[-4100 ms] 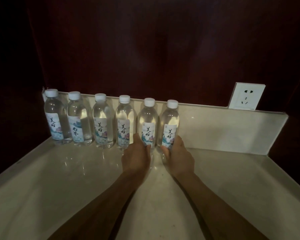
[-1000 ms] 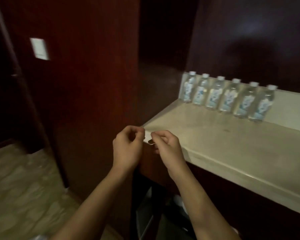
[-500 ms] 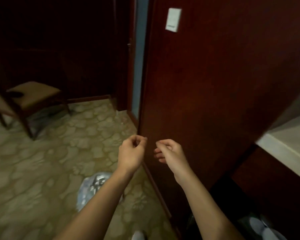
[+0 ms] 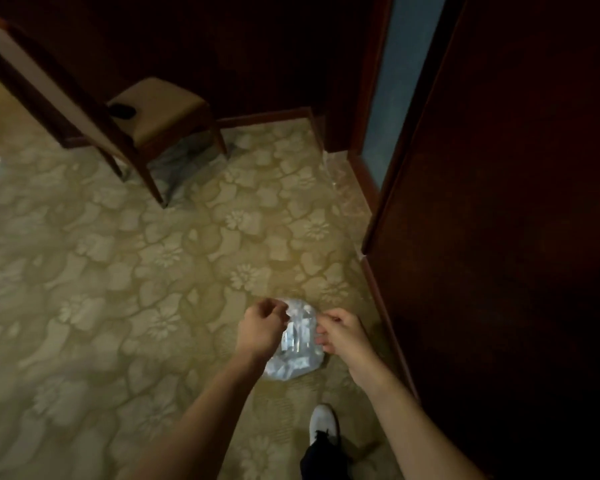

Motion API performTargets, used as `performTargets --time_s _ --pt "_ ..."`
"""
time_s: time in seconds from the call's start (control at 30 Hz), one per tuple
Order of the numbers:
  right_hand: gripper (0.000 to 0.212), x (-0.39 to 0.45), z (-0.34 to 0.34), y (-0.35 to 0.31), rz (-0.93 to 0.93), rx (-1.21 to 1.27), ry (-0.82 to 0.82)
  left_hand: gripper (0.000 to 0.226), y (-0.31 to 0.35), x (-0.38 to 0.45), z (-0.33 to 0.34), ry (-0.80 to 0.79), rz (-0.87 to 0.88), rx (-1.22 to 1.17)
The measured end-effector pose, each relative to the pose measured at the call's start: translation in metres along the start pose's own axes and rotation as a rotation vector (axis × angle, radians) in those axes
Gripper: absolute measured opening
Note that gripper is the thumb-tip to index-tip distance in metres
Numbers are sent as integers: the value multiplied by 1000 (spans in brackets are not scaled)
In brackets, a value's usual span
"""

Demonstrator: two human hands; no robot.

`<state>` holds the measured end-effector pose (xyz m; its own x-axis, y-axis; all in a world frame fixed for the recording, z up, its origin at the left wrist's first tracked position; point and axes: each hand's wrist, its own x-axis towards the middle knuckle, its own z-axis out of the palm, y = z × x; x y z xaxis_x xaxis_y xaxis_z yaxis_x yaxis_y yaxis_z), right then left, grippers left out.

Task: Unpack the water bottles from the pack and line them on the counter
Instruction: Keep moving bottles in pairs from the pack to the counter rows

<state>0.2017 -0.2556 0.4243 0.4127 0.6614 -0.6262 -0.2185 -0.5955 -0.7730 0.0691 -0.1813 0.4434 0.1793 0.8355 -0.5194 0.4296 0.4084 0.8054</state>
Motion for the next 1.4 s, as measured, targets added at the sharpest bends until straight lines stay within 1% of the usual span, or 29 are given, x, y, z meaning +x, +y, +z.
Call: performTargets --time_s 0.1,0.27,0.4,0.5,0.6,0.7,0.87,1.0,1.1,1.17,1.2,1.27,1.33,1.4 --pt "12 45 18 10 87 -40 -24 17 -18 41 -5 9 -72 -15" --pt "16 99 48 40 240 -79 -34 15 -68 97 -17 4 -221 -36" --pt "10 148 84 70 302 -81 7 16 -107 149 -21 -25 -268 -20" --pt "12 183 113 100 358 -98 24 18 -135 184 -25 -73 -305 -15" --pt "16 223 141 131 367 -138 23 19 -165 230 -29 -122 -309 -7" --pt "8 270 164 163 335 -199 31 19 -200 283 -31 -126 -285 10" --pt "7 356 192 228 292 -367 1 21 -261 361 -23 -155 -257 52" --pt "20 416 206 286 193 -603 -124 18 -309 405 -7 -268 -201 214" --pt "22 452 218 320 121 -838 -275 15 -334 427 1 -407 -133 497" --pt "22 469 225 336 102 -1007 -415 26 -334 436 10 -508 -41 746" --pt "22 473 230 342 114 -1087 -509 30 -331 438 15 -530 16 827" --pt "22 477 236 351 133 -1204 -699 34 -326 444 25 -542 137 918" --pt "24 477 238 356 144 -1286 -817 35 -326 447 31 -569 215 986" --pt "40 478 240 360 123 -1352 -894 36 -327 450 34 -593 258 1056"
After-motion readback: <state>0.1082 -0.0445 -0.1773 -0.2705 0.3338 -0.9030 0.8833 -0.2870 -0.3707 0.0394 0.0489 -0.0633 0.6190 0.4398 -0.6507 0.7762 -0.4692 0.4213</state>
